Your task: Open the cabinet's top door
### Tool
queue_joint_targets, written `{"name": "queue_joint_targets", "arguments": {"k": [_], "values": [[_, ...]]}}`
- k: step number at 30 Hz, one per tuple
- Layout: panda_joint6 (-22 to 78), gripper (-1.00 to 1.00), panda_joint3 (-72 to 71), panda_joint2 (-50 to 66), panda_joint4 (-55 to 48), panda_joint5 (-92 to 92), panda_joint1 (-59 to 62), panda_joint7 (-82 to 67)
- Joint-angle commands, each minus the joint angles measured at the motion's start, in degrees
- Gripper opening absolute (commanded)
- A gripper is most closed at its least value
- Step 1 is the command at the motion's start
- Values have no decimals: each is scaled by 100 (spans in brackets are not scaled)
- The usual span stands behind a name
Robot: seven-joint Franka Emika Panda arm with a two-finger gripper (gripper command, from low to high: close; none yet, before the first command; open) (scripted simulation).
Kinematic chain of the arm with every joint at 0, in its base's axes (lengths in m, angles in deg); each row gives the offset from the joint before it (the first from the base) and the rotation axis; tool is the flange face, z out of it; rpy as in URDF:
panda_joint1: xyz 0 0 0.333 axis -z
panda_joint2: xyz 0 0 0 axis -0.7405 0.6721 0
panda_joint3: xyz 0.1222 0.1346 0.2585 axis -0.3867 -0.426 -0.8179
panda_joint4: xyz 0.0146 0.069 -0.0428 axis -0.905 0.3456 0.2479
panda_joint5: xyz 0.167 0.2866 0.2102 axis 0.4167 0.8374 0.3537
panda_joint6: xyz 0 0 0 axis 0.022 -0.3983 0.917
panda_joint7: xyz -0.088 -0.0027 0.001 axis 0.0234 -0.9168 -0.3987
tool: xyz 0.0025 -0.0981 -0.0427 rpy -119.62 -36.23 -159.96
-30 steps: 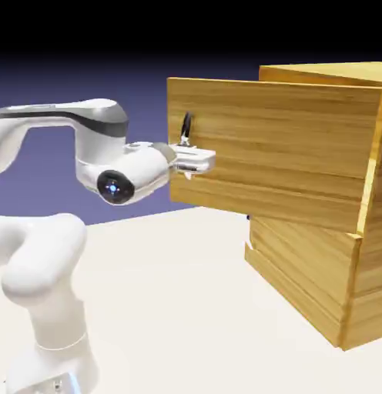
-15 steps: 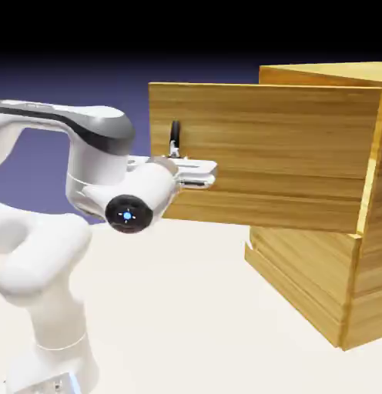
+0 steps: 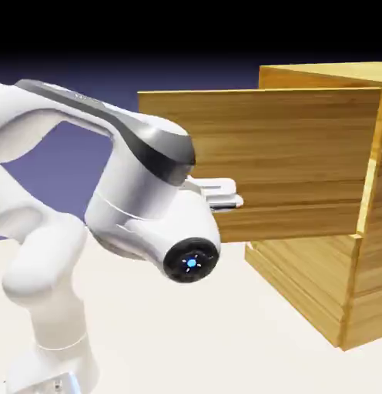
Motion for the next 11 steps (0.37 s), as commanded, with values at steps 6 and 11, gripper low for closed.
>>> {"name": "queue_joint_targets", "arguments": {"k": [6, 11], "values": [[1106, -100, 753, 1246, -1161, -387, -565, -696], [1974, -100, 1171, 2262, -2025, -580, -793, -1384]]}}
